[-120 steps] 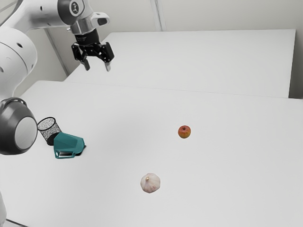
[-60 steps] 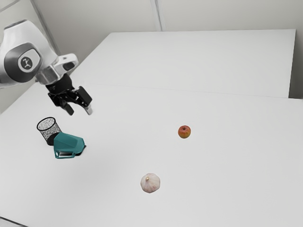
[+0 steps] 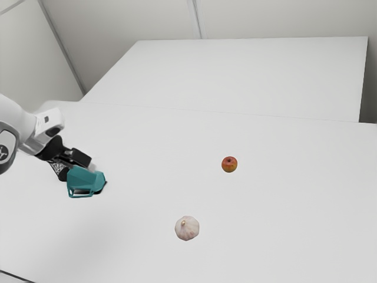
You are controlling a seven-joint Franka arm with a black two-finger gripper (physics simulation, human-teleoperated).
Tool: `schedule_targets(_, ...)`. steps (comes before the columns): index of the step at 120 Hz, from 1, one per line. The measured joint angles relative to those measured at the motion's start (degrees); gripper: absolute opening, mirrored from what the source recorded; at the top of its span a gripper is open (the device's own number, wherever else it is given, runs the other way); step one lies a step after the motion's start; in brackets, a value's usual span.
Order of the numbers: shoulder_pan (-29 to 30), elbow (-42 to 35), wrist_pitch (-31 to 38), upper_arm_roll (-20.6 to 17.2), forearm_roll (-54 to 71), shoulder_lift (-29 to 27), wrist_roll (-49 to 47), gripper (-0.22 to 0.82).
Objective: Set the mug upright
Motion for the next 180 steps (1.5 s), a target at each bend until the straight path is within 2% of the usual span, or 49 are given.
schedule_targets(23, -0.49, -3.33, 4.01, 6.96, 2.77, -1.60, 4.89, 0.60)
schedule_targets(45, -0.64, -5.96, 6.72, 16.56, 3.35, -5.89, 11.14, 0.60)
schedule_targets(70, -1.28, -5.57, 7.07, 27.58, 1.81, -7.38, 19.87, 0.60)
schedule_targets(87, -1.27, -4.55, 5.67, 30.92, -4.54, -7.46, 26.95, 0.60)
schedule_targets(120, -3.60, 0.02, -0.47, 39.84, -14.66, -7.68, 41.91, 0.60)
schedule_targets(144, -10.08, 3.03, -2.55, 45.88, -17.44, -8.30, 51.66, 0.60)
schedule_targets(171, -15.65, 3.90, -1.06, 49.17, -17.80, -8.48, 59.28, 0.60)
schedule_targets(180, -17.13, 3.92, -0.14, 51.59, -17.44, -9.12, 61.22, 0.60)
